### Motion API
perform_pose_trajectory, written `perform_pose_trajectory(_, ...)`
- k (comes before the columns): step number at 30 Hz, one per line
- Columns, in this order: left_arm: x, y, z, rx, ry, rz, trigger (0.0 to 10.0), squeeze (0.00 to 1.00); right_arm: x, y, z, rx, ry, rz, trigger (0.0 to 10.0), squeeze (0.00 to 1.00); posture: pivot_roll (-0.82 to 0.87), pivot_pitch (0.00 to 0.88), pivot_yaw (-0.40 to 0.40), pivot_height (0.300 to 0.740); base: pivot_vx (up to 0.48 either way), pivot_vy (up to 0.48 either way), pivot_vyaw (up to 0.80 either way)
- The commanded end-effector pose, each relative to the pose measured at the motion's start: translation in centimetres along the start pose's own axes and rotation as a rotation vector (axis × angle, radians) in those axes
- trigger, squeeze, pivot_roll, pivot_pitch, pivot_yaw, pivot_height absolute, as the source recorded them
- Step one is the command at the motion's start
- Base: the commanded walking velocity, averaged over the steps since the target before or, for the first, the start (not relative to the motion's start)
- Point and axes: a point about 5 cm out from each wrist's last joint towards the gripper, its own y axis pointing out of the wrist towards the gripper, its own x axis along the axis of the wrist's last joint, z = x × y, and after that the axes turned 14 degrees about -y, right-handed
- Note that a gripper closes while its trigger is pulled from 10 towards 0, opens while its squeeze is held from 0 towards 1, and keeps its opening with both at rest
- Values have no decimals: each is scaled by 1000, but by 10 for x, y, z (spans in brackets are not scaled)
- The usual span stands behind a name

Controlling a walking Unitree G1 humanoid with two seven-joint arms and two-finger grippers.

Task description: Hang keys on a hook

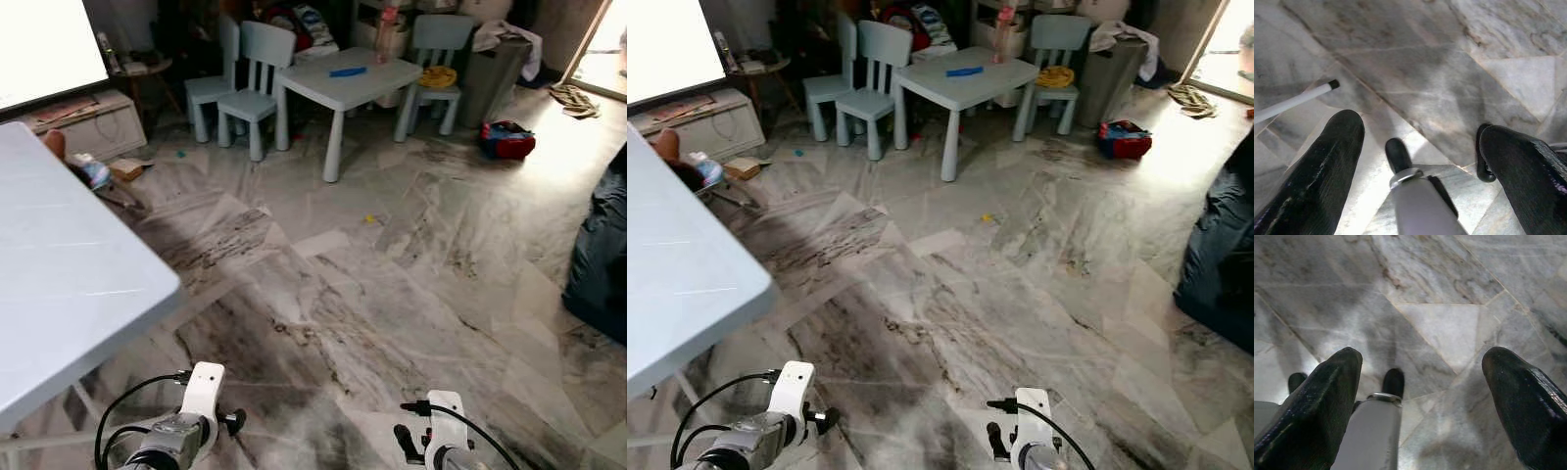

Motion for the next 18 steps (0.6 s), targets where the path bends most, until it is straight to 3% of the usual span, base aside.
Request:
perform_pose_trajectory(1,1,1,-3,-12,6,7,10000,0,-1,0,-2,-6,-6,8,10000,0,27,15,-43,740,0,-364,0)
perform_pose_trajectory(4,1,1,-3,-12,8,6,10000,0,0,0,-2,-6,-9,8,10000,0,26,16,-43,740,0,-365,0)
perform_pose_trajectory(18,2,1,-3,1,10,0,10000,0,1,0,-3,-15,2,5,10000,0,25,11,-41,740,0,0,0)
